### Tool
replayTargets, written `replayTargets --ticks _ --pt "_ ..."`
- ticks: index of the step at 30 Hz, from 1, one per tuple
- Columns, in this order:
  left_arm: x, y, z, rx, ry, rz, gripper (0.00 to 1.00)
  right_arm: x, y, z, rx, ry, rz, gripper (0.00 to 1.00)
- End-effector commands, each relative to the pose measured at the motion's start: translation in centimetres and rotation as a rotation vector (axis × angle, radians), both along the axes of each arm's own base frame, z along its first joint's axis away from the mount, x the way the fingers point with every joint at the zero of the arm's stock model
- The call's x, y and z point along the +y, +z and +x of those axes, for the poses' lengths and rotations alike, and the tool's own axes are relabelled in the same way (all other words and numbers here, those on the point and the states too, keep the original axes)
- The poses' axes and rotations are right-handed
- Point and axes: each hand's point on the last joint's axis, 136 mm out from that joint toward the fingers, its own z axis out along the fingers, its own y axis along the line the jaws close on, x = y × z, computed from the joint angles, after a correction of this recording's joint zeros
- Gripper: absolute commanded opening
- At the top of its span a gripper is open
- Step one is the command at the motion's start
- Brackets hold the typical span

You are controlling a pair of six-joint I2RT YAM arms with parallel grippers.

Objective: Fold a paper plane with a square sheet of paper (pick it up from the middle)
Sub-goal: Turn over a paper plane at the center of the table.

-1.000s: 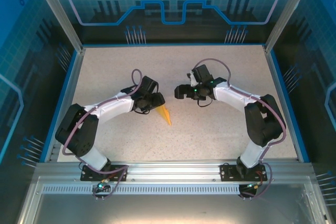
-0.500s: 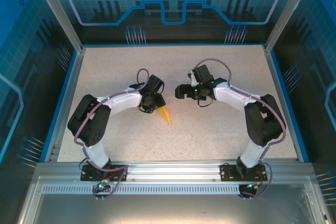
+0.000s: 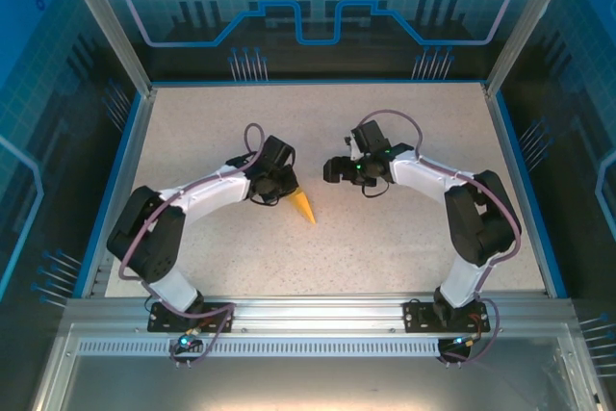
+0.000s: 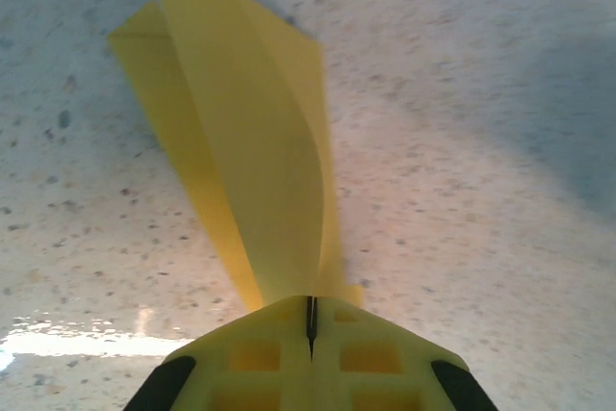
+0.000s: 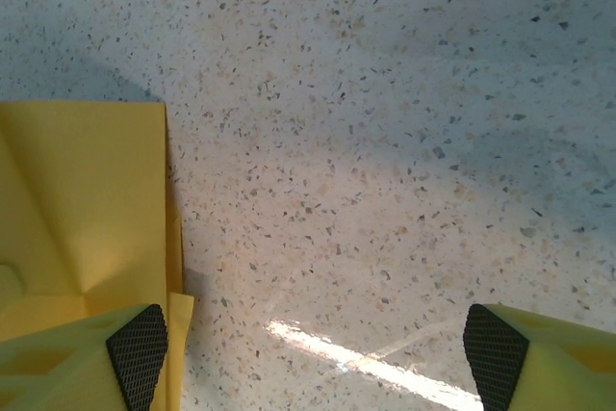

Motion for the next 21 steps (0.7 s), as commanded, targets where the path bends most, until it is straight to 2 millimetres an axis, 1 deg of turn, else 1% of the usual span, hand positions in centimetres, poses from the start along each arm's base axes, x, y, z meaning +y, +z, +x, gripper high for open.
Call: replayTargets --ticks 1,5,9,11,13,15,16,17,19,21 --pt "-2.2 3.3 0.5 -0.141 -0.112 -0.107 0.00 -1.4 1.9 0.6 -0.059 -0.080 0.013 0.84" --pt "-4.3 6.0 0.9 -0.273 -0.213 -0.220 0.00 -2.6 3.3 0.7 -0.108 -0.149 0.032 0.84" --pt "-6.4 8.6 1.4 -0.357 -0.293 -0.323 0.00 -4.1 4.5 0.8 -0.138 -0.225 0.072 0.84" --pt "-7.0 8.9 1.7 -0.367 -0.302 -0.349 0.00 -4.9 5.0 0.7 -0.148 -0.255 0.088 0.84" --pt "-7.4 8.2 2.1 -0.359 -0.303 -0.362 0.00 -5.4 5.4 0.4 -0.157 -0.273 0.101 0.84" --pt "-7.9 6.5 2.5 -0.327 -0.293 -0.377 0.00 -5.7 5.8 0.1 -0.168 -0.274 0.113 0.84" --pt "-8.3 6.0 2.6 -0.318 -0.297 -0.391 0.00 -5.8 6.0 0.0 -0.171 -0.269 0.118 0.84" --pt "-8.6 5.0 2.7 -0.294 -0.292 -0.403 0.00 -5.8 6.0 -0.2 -0.168 -0.259 0.119 0.84" --pt "-9.1 3.8 2.9 -0.278 -0.292 -0.427 0.00 -5.6 6.0 -0.5 -0.160 -0.237 0.118 0.83" --pt "-9.0 2.2 3.2 -0.261 -0.272 -0.431 0.00 -5.2 5.8 -0.9 -0.150 -0.204 0.128 0.80"
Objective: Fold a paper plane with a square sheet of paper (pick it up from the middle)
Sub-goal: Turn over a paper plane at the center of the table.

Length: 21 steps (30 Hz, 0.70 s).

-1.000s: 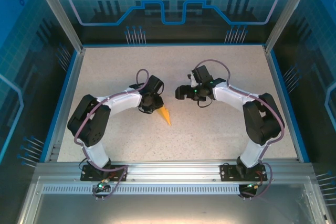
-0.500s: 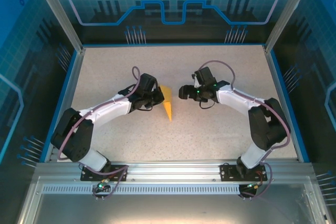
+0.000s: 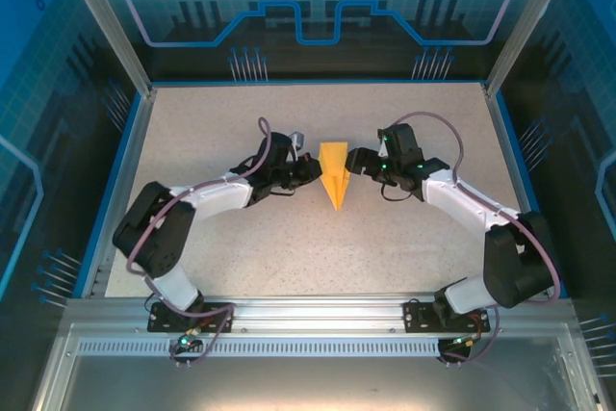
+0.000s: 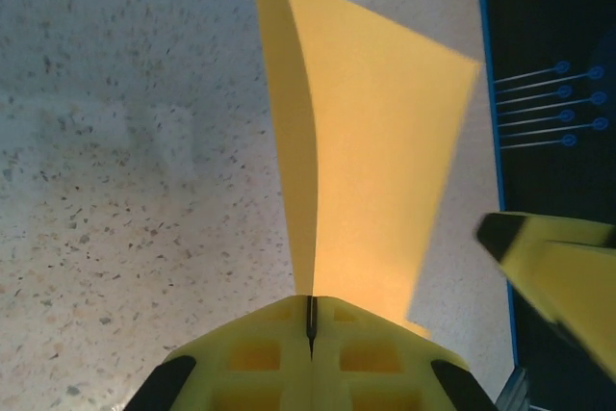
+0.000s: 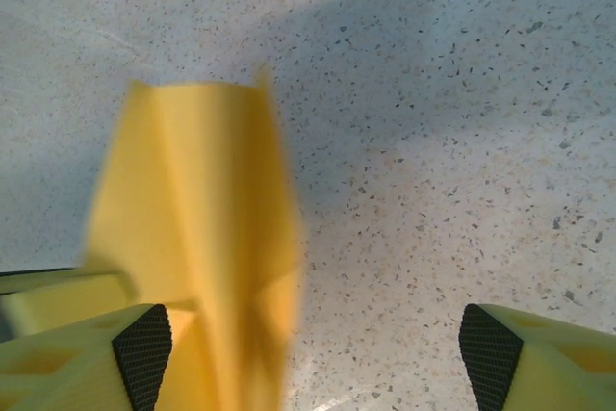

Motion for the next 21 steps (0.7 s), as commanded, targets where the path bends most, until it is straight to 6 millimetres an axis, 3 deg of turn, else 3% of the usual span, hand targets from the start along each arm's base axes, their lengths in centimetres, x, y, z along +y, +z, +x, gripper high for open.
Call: replayTargets --ticks 1,11,21 --pt "-1.1 -1.5 -0.1 0.015 -0.022 -0.057 0.00 0.1 0.0 -0.6 0.005 0.039 0.023 0.79" --pt "1.3 -7.1 -0.9 0.101 0.036 -0.027 0.00 3.3 -3.6 -2.5 0.144 0.212 -0.023 0.61" --pt "3.2 -9.5 -1.6 0.145 0.065 0.007 0.00 7.6 -6.9 -4.0 0.258 0.334 -0.082 0.55"
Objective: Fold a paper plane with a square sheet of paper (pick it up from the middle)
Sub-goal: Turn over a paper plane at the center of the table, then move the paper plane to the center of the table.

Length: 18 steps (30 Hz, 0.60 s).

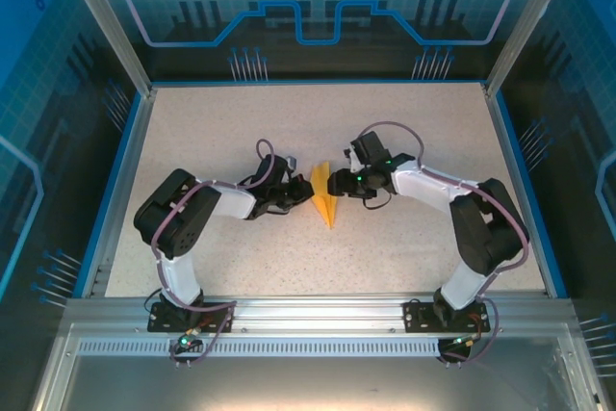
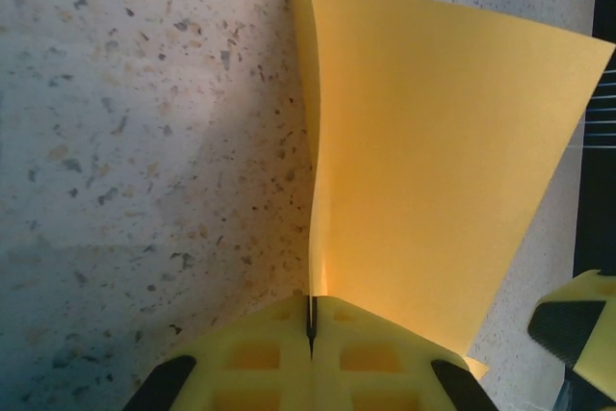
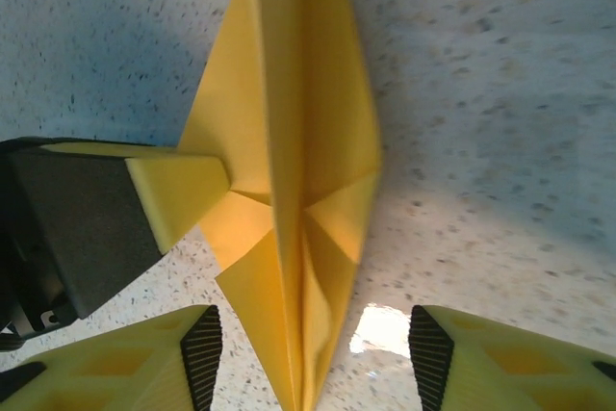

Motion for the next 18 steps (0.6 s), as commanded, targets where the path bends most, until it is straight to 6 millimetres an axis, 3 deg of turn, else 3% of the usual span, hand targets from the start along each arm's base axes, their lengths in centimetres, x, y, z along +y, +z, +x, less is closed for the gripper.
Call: replayTargets --ticks 1,6,13,18 --pt "0.9 -1.2 -0.1 0.019 0.018 -0.004 0.00 1.6 -0.4 -0.6 0.038 0.060 -0.001 0.54" --pt "1.1 -1.3 -0.2 0.022 0.018 -0.005 0.00 3.3 -0.5 -1.0 0.041 0.105 0.005 0.47" --pt "1.1 -1.4 -0.4 0.024 0.014 -0.002 0.00 3.7 -1.1 -1.1 0.058 0.116 -0.005 0.42" --pt "1.1 -1.5 -0.4 0.025 0.014 -0.002 0.00 3.6 -1.5 -1.2 0.063 0.117 -0.029 0.43"
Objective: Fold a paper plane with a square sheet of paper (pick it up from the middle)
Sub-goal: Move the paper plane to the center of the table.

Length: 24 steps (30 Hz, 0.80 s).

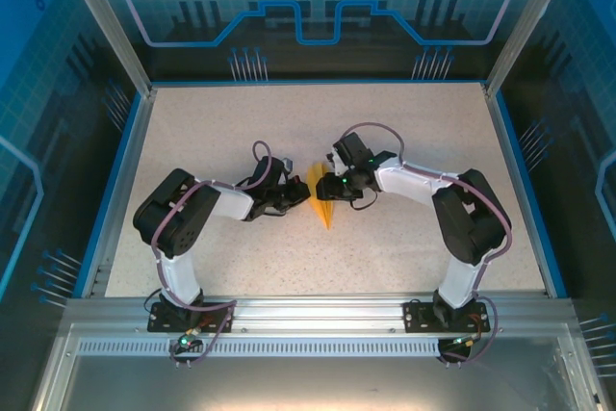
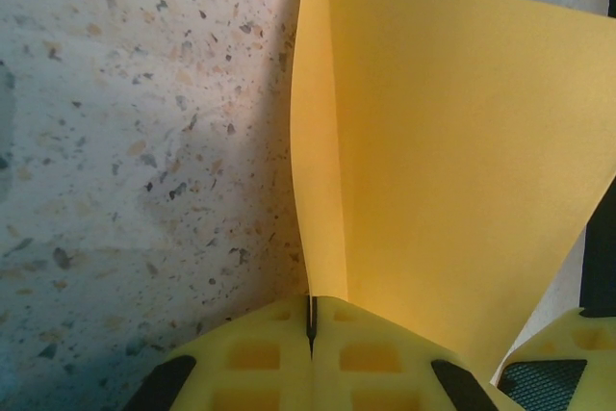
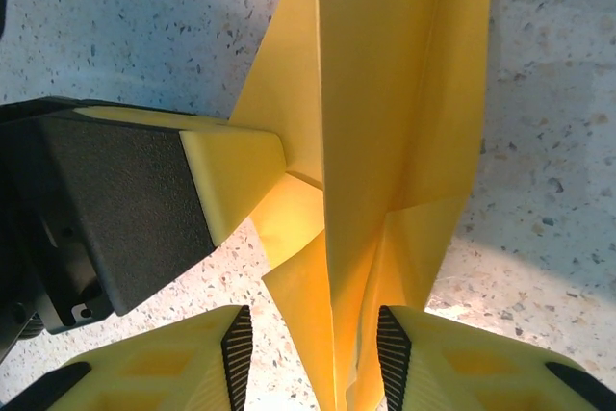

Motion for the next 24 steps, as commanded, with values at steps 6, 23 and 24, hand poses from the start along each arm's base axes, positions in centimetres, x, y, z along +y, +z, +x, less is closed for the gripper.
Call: replayTargets --ticks 6,23,24 --pt "0.3 -1.1 -0.3 0.021 0.002 -0.006 0.00 0.9 -1.5 -0.7 0.048 0.039 -0.036 0.47" --pt "0.6 -0.9 -0.4 0.024 0.014 -0.020 0.00 0.6 -4.0 -1.3 0.037 0.062 -0.230 0.46" --pt "0.6 -0.8 -0.3 0.021 0.015 -0.023 0.00 0.4 -4.0 -1.3 0.036 0.057 -0.243 0.45"
